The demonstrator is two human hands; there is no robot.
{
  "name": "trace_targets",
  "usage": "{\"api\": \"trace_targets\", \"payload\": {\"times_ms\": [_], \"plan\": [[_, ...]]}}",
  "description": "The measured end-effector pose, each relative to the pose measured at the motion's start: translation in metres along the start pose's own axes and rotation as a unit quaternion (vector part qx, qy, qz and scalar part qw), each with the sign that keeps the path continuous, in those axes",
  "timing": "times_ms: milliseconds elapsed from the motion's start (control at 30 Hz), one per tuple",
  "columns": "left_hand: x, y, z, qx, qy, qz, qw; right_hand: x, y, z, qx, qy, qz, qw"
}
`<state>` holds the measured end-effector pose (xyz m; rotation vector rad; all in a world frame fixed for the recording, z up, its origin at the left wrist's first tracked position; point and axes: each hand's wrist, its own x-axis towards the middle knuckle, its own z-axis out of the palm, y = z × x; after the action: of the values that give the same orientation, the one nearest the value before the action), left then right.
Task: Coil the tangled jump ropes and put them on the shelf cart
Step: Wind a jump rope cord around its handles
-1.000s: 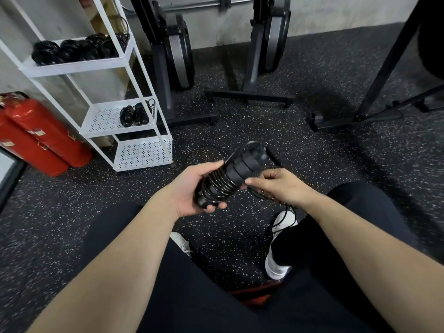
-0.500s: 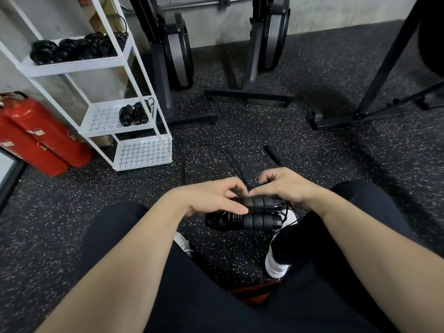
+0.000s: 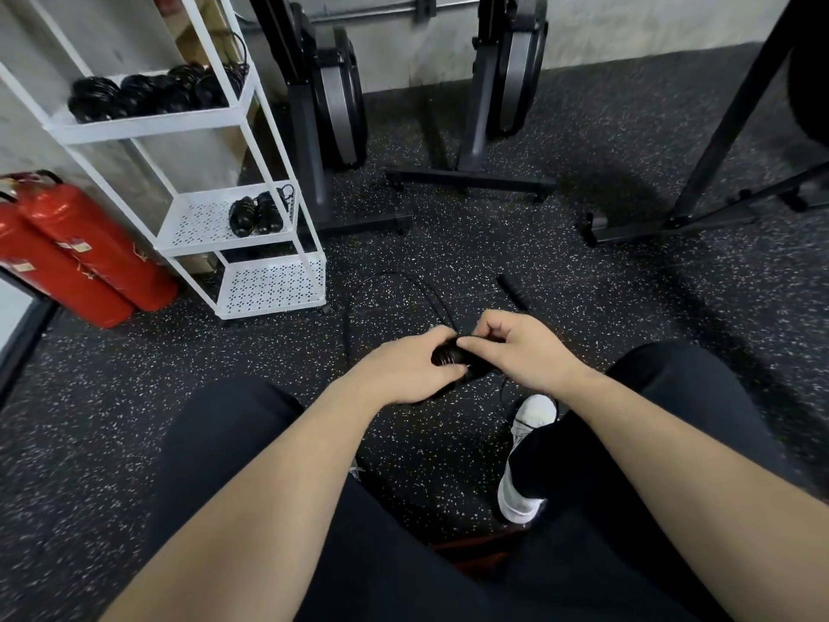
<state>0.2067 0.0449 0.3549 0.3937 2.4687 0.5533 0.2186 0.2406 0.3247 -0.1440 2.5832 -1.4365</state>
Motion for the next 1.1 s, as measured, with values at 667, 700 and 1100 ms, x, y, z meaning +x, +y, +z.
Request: {"api": "trace_targets", "payload": {"times_ms": [667, 700, 1100], "plan": [[0.006, 0.003, 0.004, -0.135, 0.161, -0.055, 0.976, -0.005, -0.023, 0.000, 0.243, -0.064, 0.092, 0.964], [0.005, 0.005, 0.004, -0.208, 0.148, -0.057, 0.965, -0.006, -0.025, 0.001, 0.221, -0.067, 0.087, 0.969], [-0.005, -0.001, -0.012, -0.634, -0.011, -0.077, 0.769, -0.005, -0.030, 0.000, 0.187, -0.102, 0.091, 0.973]]}}
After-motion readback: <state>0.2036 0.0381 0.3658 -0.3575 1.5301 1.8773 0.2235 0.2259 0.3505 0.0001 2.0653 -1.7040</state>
